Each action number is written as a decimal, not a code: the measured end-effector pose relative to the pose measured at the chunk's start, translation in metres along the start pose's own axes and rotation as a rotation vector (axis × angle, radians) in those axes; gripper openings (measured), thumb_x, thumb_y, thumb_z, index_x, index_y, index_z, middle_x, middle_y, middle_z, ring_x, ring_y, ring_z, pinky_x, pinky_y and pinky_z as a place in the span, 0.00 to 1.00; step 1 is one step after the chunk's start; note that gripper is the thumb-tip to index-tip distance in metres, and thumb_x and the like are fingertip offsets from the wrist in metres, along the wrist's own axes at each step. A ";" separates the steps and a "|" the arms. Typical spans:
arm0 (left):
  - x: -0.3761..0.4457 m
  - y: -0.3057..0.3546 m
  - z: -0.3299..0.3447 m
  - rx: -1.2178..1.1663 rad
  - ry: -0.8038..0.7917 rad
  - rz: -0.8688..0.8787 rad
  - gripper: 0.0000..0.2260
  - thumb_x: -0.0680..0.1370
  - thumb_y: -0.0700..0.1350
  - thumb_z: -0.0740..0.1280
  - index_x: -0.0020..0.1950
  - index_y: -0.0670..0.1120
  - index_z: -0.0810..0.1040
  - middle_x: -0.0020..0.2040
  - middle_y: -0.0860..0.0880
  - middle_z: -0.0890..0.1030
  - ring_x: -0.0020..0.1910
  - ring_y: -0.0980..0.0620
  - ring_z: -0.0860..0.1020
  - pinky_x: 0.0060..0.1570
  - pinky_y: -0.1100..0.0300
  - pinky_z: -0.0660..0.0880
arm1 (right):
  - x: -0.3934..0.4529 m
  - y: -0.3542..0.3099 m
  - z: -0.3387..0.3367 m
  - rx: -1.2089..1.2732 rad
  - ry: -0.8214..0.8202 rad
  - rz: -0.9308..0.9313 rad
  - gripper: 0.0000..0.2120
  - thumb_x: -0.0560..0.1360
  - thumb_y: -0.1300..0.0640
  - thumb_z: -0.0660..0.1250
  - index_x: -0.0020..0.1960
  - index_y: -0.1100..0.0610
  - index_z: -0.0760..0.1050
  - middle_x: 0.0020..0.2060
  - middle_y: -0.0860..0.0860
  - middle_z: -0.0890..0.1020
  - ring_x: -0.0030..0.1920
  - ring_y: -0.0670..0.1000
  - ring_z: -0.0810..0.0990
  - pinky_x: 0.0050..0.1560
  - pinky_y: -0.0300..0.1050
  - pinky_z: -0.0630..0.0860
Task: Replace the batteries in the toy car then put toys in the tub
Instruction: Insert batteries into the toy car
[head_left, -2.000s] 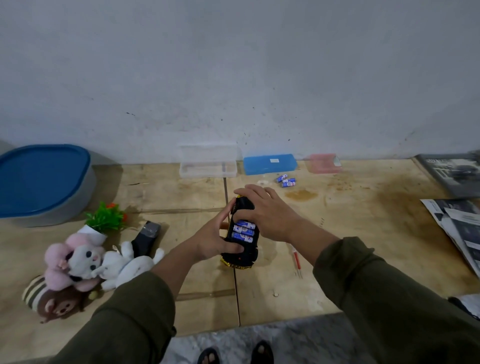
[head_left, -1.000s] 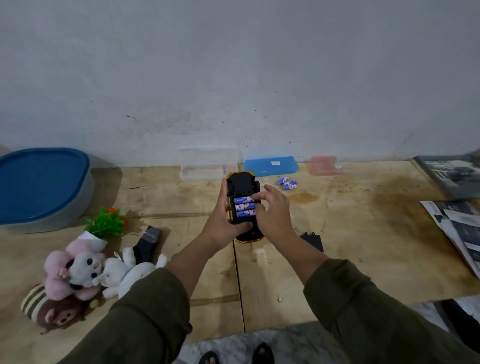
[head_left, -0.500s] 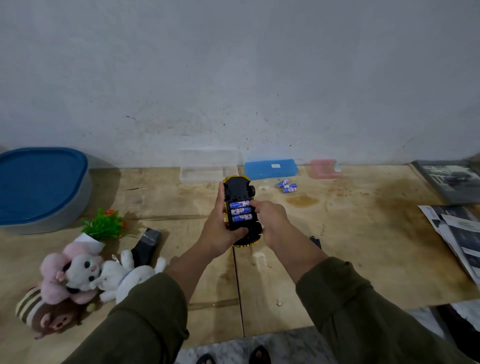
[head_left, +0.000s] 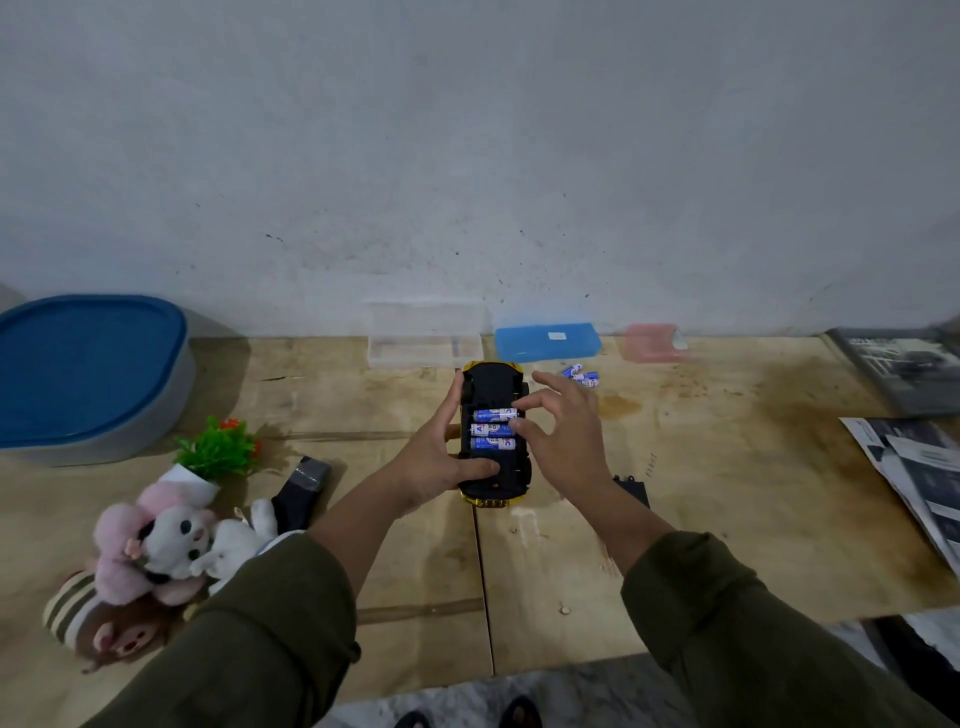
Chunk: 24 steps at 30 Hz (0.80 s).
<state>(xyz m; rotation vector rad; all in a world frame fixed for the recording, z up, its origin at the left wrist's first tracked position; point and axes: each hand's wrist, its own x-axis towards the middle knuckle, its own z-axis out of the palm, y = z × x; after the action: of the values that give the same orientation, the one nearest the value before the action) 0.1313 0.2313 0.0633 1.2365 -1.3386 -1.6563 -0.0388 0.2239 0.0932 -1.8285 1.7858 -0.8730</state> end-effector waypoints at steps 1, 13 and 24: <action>-0.001 0.000 0.000 0.000 -0.005 -0.005 0.50 0.70 0.35 0.74 0.75 0.66 0.45 0.68 0.50 0.71 0.58 0.60 0.77 0.56 0.55 0.77 | 0.000 -0.001 -0.001 -0.005 0.012 -0.033 0.06 0.71 0.56 0.71 0.48 0.54 0.81 0.62 0.48 0.75 0.68 0.52 0.64 0.66 0.52 0.63; -0.003 0.002 0.005 0.092 -0.134 -0.049 0.49 0.68 0.34 0.75 0.75 0.65 0.50 0.63 0.53 0.72 0.63 0.55 0.72 0.55 0.57 0.78 | 0.025 -0.033 -0.044 -0.032 -0.601 -0.116 0.06 0.77 0.60 0.62 0.52 0.54 0.67 0.47 0.52 0.77 0.44 0.48 0.77 0.40 0.39 0.75; 0.006 0.012 0.012 0.121 -0.107 -0.108 0.50 0.68 0.36 0.76 0.75 0.65 0.50 0.62 0.53 0.71 0.60 0.58 0.71 0.57 0.54 0.78 | 0.047 -0.013 -0.042 -0.550 -0.888 -0.406 0.16 0.77 0.58 0.63 0.61 0.43 0.68 0.58 0.51 0.78 0.55 0.54 0.76 0.55 0.53 0.75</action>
<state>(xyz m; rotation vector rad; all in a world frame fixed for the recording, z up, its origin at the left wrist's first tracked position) 0.1172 0.2266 0.0735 1.3270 -1.4784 -1.7597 -0.0610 0.1832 0.1382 -2.4120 1.1307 0.3788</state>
